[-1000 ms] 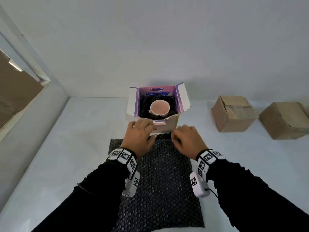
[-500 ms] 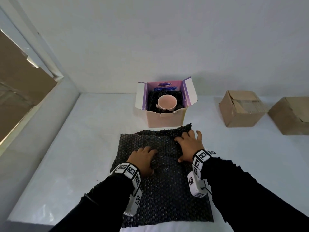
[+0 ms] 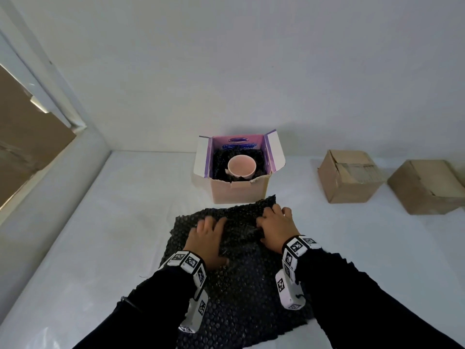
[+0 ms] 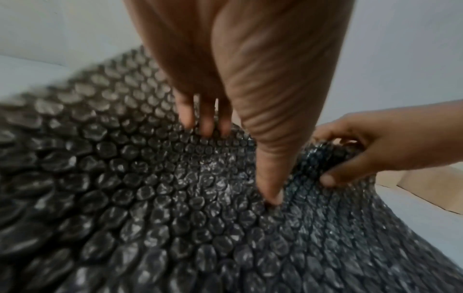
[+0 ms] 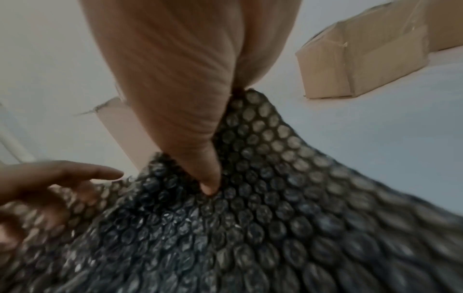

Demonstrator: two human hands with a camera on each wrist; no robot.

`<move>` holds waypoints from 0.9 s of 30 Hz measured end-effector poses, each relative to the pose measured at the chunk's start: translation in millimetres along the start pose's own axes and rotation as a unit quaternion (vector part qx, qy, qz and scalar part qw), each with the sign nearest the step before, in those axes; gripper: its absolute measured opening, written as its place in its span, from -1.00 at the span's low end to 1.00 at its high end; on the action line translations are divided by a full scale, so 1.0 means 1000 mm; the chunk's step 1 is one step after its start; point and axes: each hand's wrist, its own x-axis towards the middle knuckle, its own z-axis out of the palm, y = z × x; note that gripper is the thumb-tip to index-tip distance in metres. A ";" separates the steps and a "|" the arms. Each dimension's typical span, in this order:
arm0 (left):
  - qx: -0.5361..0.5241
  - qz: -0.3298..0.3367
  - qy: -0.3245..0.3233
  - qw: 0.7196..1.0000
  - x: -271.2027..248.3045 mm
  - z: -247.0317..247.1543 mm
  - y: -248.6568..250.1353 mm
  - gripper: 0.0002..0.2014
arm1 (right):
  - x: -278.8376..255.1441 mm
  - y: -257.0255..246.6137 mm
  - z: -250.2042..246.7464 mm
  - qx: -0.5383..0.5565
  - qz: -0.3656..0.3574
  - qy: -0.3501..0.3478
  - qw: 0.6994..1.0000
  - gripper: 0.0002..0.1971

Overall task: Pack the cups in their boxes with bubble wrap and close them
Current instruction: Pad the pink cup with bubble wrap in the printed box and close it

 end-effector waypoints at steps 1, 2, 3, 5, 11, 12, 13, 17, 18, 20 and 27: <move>0.013 -0.006 0.052 0.999 0.000 -0.003 -0.001 0.16 | -0.001 0.001 -0.004 0.064 -0.017 0.008 0.998 -0.76; 0.021 -0.004 0.101 0.995 0.002 -0.007 -0.001 0.21 | -0.002 0.001 -0.011 0.151 -0.030 0.008 0.988 -0.83; 0.018 0.002 0.141 0.990 0.005 -0.010 -0.002 0.24 | -0.003 0.001 -0.018 0.231 -0.036 -0.002 0.972 -0.84; 0.000 0.005 0.184 0.983 0.011 -0.016 -0.002 0.23 | -0.001 0.003 -0.034 0.316 -0.022 0.011 0.949 -0.84; -0.164 0.075 0.152 0.972 0.030 -0.050 0.008 -0.46 | 0.011 0.013 -0.091 0.424 0.001 0.054 0.904 -0.79; -0.202 0.093 0.155 0.963 0.031 -0.058 0.009 -0.51 | 0.008 0.016 -0.100 0.422 -0.005 0.045 0.906 -0.85; -0.227 0.100 0.159 0.956 0.033 -0.065 0.009 -0.59 | 0.004 0.018 -0.109 0.413 -0.014 0.027 0.910 -0.85; -0.180 0.119 0.148 0.965 0.036 -0.097 0.008 -0.57 | -0.005 0.025 -0.133 0.252 -0.065 -0.066 0.963 -0.50; -0.128 0.128 0.157 0.971 0.036 -0.103 0.007 -0.55 | -0.004 0.027 -0.136 0.200 -0.061 -0.072 0.975 -0.53; -0.036 0.141 0.158 0.977 0.033 -0.116 0.006 -0.38 | -0.002 0.032 -0.139 0.170 -0.047 -0.063 0.982 -0.63; 0.004 0.128 0.104 0.986 0.034 -0.136 -0.005 -0.68 | 0.004 0.039 -0.149 0.284 -0.020 -0.036 0.958 -0.85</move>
